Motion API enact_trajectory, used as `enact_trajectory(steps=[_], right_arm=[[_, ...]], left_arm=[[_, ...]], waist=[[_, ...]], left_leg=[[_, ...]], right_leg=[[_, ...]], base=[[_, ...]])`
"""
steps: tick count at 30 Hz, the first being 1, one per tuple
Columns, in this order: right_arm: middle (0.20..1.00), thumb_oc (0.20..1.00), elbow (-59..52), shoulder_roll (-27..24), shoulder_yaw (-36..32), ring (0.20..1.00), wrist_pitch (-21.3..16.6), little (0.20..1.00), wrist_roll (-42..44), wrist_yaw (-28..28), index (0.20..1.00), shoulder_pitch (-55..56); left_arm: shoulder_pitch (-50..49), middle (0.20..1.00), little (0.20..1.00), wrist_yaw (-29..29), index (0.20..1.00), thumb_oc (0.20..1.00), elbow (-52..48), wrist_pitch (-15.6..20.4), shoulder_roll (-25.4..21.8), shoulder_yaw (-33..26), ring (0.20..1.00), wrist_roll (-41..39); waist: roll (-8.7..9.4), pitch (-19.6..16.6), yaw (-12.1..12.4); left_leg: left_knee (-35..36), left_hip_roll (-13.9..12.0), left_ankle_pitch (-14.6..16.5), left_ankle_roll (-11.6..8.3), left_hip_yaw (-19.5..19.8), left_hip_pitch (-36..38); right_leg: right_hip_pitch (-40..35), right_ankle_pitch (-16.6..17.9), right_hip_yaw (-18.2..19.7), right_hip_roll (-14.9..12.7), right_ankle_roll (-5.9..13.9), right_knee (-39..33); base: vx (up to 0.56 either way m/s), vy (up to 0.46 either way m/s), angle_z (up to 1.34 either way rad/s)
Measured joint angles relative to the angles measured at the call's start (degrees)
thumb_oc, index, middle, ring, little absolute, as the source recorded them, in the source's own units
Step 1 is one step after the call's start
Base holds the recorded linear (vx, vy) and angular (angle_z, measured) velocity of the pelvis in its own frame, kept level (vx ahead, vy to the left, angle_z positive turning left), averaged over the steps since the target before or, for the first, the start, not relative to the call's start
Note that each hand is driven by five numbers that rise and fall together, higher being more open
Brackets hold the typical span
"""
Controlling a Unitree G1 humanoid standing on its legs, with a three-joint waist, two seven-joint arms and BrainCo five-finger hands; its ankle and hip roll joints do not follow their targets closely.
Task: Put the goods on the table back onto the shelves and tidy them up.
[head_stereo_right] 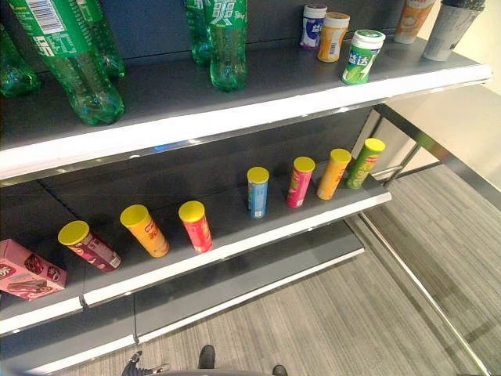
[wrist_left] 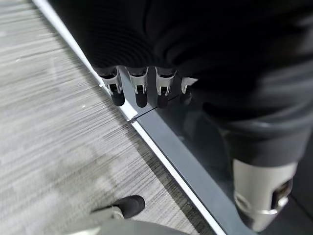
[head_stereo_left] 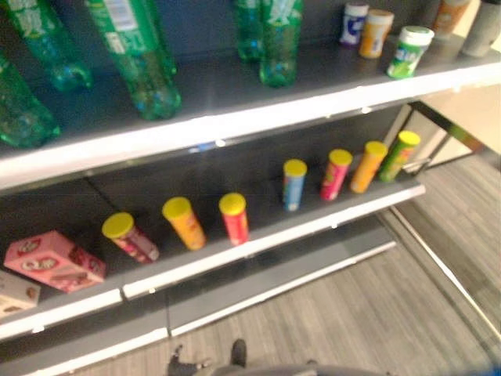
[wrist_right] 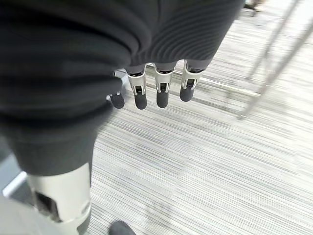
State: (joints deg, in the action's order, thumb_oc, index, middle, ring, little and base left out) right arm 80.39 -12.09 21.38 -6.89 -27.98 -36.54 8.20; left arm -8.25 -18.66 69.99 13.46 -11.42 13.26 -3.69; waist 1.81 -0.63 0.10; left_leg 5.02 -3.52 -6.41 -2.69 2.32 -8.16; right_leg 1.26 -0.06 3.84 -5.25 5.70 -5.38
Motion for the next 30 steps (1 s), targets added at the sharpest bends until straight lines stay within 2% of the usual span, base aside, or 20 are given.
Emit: enact_trajectory(steps=[5, 8, 15, 18, 19, 25, 30], right_arm=[[1.000, 1.000, -2.4, 0.3, 0.2, 1.000, -0.1, 1.000, 0.3, -0.3, 1.000, -0.8], [1.000, 1.000, -4.0, 0.8, 0.7, 1.000, -0.4, 1.000, 2.2, -0.7, 1.000, -1.7], [1.000, 1.000, -3.9, 0.2, 0.6, 1.000, -1.2, 1.000, 2.2, -0.8, 1.000, -1.9], [1.000, 1.000, -3.8, -0.2, 0.5, 1.000, -1.4, 1.000, 2.2, -0.9, 1.000, -2.0], [1.000, 1.000, -3.8, -0.4, 0.5, 1.000, -1.4, 1.000, 2.2, -0.9, 1.000, -2.2], [1.000, 1.000, -5.9, -2.8, 0.5, 1.000, -1.7, 1.000, 2.1, -0.7, 1.000, -3.3], [1.000, 1.000, -8.5, -4.4, 0.5, 1.000, -2.6, 1.000, 2.0, -0.6, 1.000, -4.3]], left_arm=[[-1.1, 1.000, 1.000, 1.5, 1.000, 1.000, -4.8, 0.7, 0.1, -0.1, 1.000, -6.7], [-0.6, 1.000, 1.000, 1.2, 1.000, 1.000, -7.5, 1.2, -0.7, 1.1, 1.000, -6.0], [3.4, 1.000, 1.000, -2.1, 1.000, 1.000, -7.6, 0.0, -2.4, 7.2, 1.000, 10.0], [5.1, 1.000, 1.000, -3.1, 1.000, 1.000, -7.7, -0.3, -3.0, 7.7, 1.000, 14.5], [5.6, 1.000, 1.000, -3.5, 1.000, 1.000, -8.1, -0.6, -3.7, 7.6, 1.000, 16.3], [6.3, 1.000, 1.000, -1.7, 1.000, 1.000, -13.9, -0.4, -8.0, 9.3, 1.000, 16.6], [6.0, 1.000, 1.000, -1.0, 1.000, 1.000, -24.0, -0.1, -13.9, 9.0, 1.000, 17.2]], waist=[[-0.20, 0.1, 0.1], [-0.80, 0.2, 0.1], [-1.72, 0.5, -1.4], [-2.05, 0.6, -1.7], [-2.22, 0.7, -2.2], [-3.35, 2.2, -3.2], [-3.90, 3.8, -3.2]], left_leg=[[0.0, -0.2, -0.1, -0.25, 0.1, 0.0], [0.0, -0.2, -0.1, -0.30, 0.1, 0.0], [0.0, -0.3, -0.1, -0.26, -0.6, -0.3], [0.0, -0.3, 0.0, -0.33, -1.4, -0.6], [0.0, -0.3, -0.1, -0.29, -1.7, -0.6], [0.0, -0.3, -0.1, -0.23, -3.2, -0.4], [0.4, -0.4, 0.1, -0.48, -3.3, -0.3]], right_leg=[[0.0, -0.3, 0.0, 0.2, -0.68, 0.0], [0.0, -0.3, 0.1, 0.2, -0.61, 0.0], [0.7, -0.2, 0.6, 0.1, -0.77, 0.0], [1.5, -0.1, 1.4, 0.1, -0.76, 0.0], [1.7, 0.5, 1.8, 0.0, -0.05, 0.0], [2.2, 0.8, 3.2, -0.1, 0.20, 0.3], [2.2, 0.8, 3.3, 0.0, 0.21, 0.3]], base=[[0.00, -0.008, 0.00], [0.00, 0.000, 0.00], [0.00, 0.008, -0.03], [0.01, 0.030, -0.15], [0.01, 0.048, -0.17], [0.00, 0.033, -0.13], [0.00, 0.003, -0.01]])
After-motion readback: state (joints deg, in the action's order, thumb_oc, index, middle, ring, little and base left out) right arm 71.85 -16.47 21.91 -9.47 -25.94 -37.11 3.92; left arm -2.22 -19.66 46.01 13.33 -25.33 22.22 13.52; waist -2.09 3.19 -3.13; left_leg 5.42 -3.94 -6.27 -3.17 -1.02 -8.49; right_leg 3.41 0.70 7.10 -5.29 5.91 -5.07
